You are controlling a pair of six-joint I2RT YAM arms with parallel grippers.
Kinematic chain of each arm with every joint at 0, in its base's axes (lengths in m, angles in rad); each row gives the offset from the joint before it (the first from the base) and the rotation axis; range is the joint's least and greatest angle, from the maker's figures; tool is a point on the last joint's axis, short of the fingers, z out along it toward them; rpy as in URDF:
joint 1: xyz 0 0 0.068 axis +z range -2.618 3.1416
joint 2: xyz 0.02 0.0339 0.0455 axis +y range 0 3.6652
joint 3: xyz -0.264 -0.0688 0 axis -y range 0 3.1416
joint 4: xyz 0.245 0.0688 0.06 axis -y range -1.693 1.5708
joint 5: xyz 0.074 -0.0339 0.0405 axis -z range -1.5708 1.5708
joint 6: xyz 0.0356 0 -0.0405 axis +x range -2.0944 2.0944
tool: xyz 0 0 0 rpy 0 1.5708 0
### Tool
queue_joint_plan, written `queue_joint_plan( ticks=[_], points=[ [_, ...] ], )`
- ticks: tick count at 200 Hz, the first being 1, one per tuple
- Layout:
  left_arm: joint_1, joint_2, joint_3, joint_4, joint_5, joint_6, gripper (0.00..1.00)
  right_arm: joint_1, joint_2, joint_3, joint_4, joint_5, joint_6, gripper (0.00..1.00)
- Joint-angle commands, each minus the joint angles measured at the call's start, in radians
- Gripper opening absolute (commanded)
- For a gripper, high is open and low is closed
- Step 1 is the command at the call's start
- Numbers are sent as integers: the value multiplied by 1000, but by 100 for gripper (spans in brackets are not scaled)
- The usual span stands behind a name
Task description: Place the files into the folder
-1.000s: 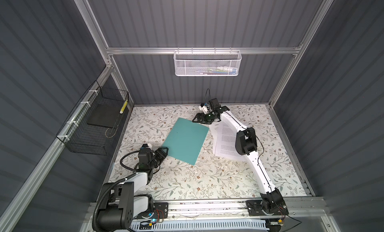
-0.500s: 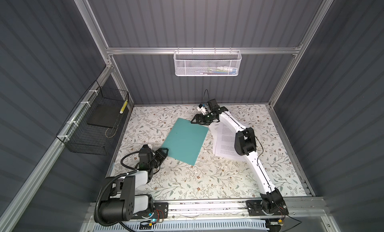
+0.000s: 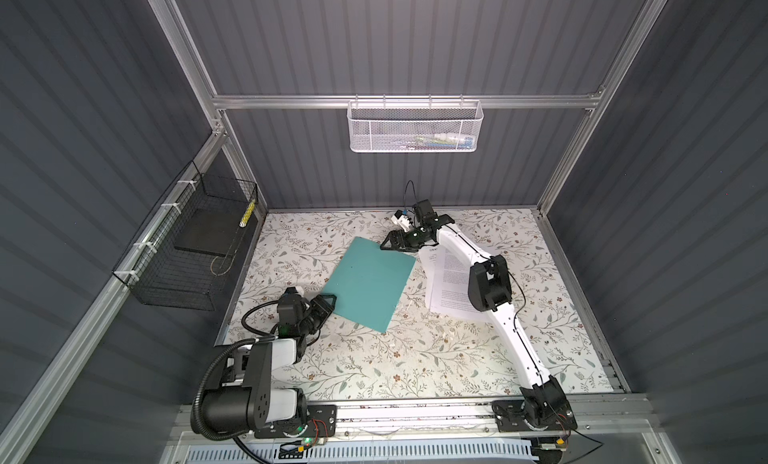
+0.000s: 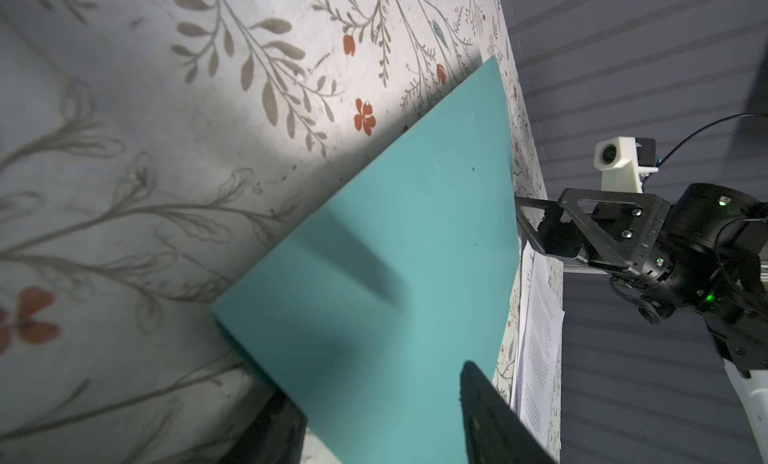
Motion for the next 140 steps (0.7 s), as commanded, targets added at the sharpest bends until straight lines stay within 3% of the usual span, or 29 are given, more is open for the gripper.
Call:
queue_joint_plan(
  ticks=[1, 43, 91, 140],
  points=[
    [7, 38, 17, 100, 43, -22, 55, 19, 7, -17, -42, -50, -37, 93],
    [7, 55, 49, 106, 75, -11, 46, 37, 1, -32, -61, -101, -68, 92],
    [6, 28, 77, 17, 66, 10, 29, 44, -13, -52, -56, -137, -66, 91],
    [5, 62, 76, 50, 60, -16, 13, 51, -39, -106, -42, -153, -76, 90]
  ],
)
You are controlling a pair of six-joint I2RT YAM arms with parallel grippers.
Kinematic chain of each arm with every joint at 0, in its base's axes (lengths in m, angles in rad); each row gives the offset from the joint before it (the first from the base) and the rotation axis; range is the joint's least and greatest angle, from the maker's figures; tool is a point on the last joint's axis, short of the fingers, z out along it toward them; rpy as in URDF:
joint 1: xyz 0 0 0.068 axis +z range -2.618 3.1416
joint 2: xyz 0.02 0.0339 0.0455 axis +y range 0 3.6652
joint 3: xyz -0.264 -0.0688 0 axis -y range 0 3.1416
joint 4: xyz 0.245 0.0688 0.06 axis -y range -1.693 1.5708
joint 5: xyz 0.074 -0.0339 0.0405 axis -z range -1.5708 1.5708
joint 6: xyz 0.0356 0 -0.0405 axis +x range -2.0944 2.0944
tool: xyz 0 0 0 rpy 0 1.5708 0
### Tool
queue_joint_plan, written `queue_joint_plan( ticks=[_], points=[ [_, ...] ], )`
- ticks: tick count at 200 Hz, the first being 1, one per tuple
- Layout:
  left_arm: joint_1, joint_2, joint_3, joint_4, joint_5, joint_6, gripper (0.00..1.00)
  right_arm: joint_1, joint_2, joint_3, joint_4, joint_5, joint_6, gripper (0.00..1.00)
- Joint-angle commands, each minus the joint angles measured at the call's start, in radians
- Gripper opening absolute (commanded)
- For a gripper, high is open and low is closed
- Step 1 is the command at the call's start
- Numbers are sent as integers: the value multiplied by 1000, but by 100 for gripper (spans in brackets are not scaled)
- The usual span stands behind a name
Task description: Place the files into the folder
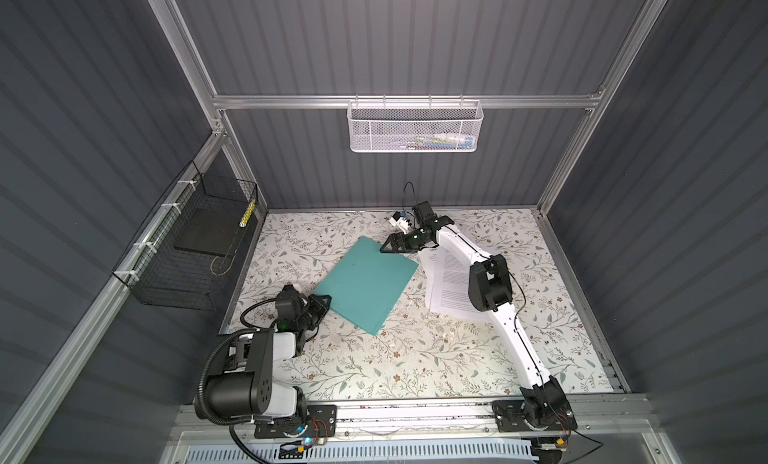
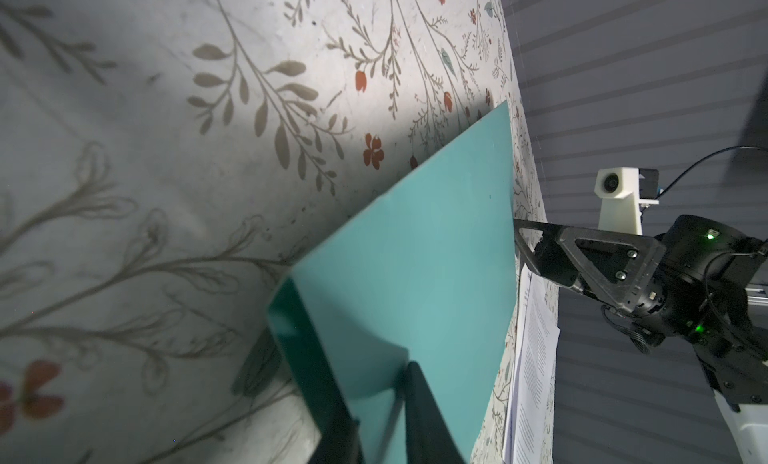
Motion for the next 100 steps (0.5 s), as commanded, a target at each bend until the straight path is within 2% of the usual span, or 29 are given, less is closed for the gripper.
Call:
queue_joint_plan(
  ticks=[1, 14, 59, 92, 100],
  points=[
    [-12, 15, 34, 48, 56, -1, 12, 49, -20, -45, -71, -111, -2, 90],
    [-14, 23, 34, 59, 52, -13, 0, 51, -23, -51, -69, -115, -2, 90],
    [-15, -2, 27, 60, 24, -54, 0, 43, -41, -60, -41, -146, 41, 91],
    [-15, -108, -44, 71, -33, -175, 0, 22, -159, -198, 131, -105, 188, 92],
    [-15, -150, -62, 59, -81, -215, 0, 15, -208, -248, 187, -84, 238, 92]
  ],
)
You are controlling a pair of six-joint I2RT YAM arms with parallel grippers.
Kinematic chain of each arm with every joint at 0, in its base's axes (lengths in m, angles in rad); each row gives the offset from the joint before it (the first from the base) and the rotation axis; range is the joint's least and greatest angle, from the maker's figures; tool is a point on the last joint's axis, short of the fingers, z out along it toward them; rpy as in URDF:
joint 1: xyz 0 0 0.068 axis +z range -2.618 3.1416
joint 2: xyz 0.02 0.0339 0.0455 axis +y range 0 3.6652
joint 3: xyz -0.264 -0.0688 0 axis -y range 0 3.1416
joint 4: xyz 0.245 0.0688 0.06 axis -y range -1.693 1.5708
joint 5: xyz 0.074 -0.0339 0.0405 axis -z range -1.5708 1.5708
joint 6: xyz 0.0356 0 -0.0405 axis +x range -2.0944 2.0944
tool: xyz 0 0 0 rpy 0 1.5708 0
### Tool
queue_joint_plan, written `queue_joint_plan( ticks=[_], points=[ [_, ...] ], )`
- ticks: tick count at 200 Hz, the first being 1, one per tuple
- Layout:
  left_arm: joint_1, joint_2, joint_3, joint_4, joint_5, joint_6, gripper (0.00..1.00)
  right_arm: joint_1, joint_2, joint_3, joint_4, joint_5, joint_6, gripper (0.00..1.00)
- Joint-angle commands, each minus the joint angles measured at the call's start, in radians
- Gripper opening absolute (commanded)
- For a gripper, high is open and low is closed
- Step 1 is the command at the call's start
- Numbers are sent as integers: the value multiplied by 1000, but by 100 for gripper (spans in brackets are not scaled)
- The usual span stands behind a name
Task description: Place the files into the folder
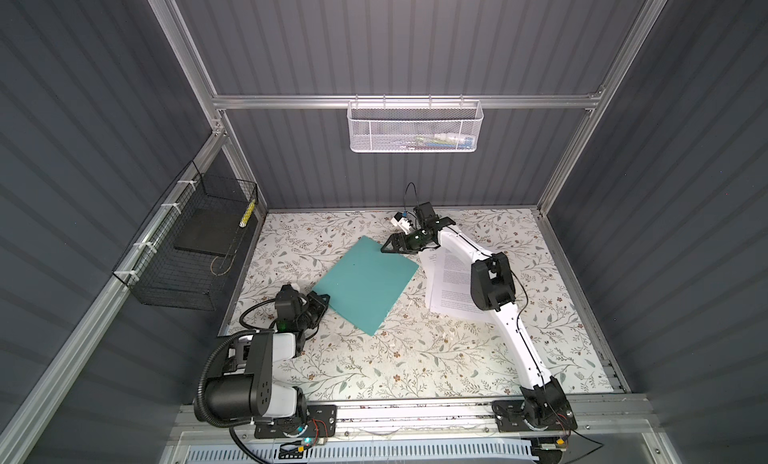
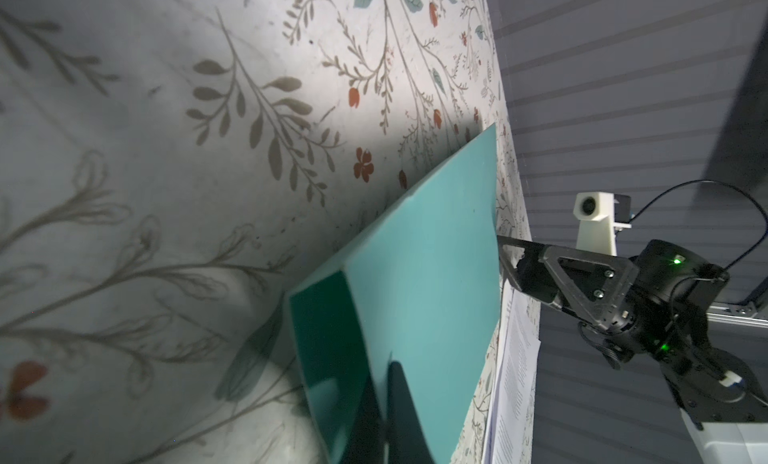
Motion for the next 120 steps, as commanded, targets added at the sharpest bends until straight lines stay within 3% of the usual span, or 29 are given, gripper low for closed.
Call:
queue_joint_plan(
  ticks=[1, 26, 72, 120],
  points=[
    [-14, -101, -45, 29, -73, -120, 0, 22, -135, -109, 100, -64, 159, 92],
    [-15, -260, -74, -69, -148, -235, 0, -5, -275, -271, 244, -2, 313, 91],
    [-18, -555, -83, -324, -263, -357, 0, -28, -525, -580, 378, 78, 465, 90],
    [-20, -593, -109, -305, -245, -446, 0, -25, -721, -922, 589, 57, 610, 88]
  ],
)
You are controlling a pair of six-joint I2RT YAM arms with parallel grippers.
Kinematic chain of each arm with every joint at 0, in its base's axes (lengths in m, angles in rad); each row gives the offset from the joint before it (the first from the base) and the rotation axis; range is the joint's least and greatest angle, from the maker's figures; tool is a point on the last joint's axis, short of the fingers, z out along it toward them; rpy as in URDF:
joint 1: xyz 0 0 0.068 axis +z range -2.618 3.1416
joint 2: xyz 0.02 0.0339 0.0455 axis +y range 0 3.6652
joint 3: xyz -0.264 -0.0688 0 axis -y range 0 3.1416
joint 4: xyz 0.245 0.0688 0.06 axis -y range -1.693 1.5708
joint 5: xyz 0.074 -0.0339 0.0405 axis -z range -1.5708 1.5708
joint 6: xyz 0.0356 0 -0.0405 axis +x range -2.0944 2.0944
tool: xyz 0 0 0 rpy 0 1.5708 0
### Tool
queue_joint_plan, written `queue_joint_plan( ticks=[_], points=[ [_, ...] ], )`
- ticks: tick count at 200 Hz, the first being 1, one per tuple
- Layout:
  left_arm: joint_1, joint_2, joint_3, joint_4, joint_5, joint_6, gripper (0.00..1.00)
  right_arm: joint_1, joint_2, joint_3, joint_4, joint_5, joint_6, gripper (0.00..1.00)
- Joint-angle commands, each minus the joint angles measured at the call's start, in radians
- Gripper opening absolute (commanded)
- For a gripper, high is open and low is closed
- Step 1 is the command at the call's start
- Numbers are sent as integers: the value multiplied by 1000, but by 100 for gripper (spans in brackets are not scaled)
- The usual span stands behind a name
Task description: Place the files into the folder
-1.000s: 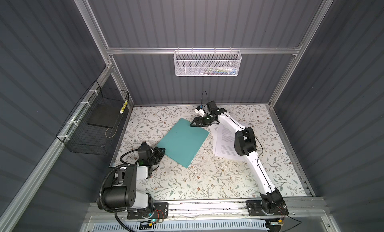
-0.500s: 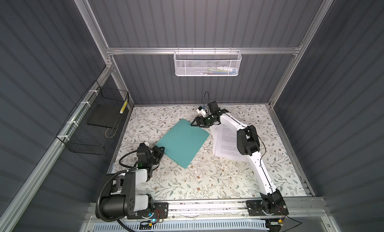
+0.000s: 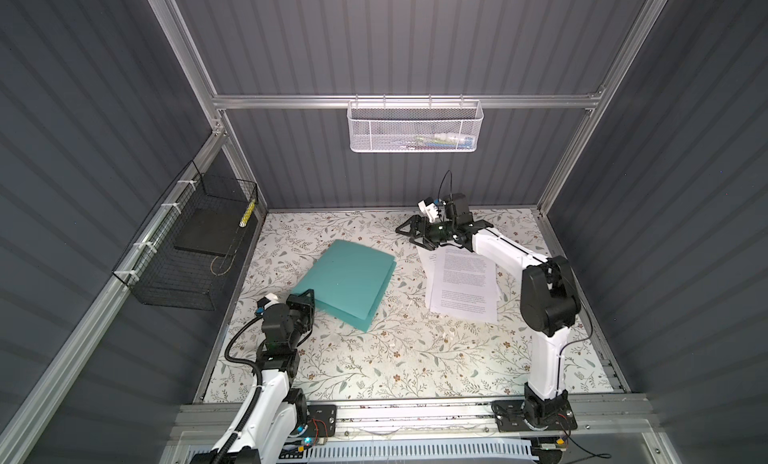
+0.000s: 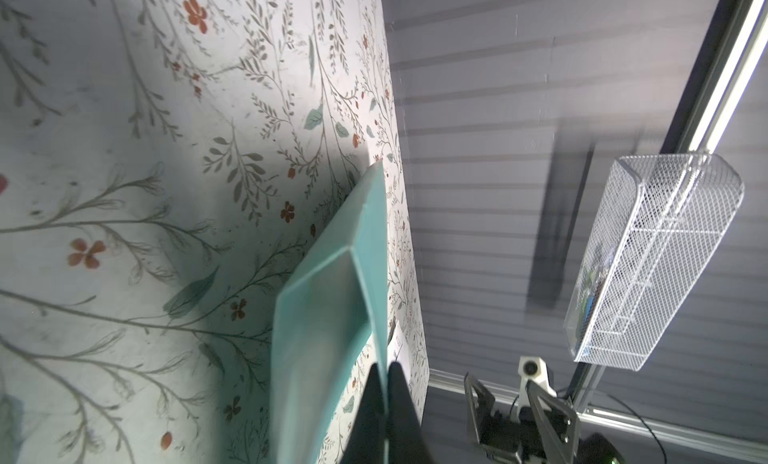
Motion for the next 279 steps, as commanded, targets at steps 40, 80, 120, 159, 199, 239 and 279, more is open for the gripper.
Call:
queue_joint_plan(
  ticks=[40, 80, 120, 159, 199, 239, 279],
  points=[
    [-2, -32, -19, -38, -16, -103, 0, 51, -105, -317, 252, -60, 203, 84],
    [-7, -36, 2, -42, -6, -110, 0, 124, -63, -388, 358, -93, 290, 77],
    [-11, -42, -11, -26, -6, -115, 0, 160, 14, -397, 487, -131, 391, 70],
    [-13, -66, -15, -42, -10, -108, 0, 174, 53, -402, 518, -154, 423, 65],
    [-13, -61, -19, -34, -3, -106, 0, 190, 105, -393, 580, -174, 475, 62],
    [-15, -52, -22, -20, 0, -107, 0, 212, 160, -363, 637, -184, 530, 57],
    [-16, -43, -27, -9, 11, -104, 0, 219, 168, -343, 653, -175, 541, 52]
  ],
)
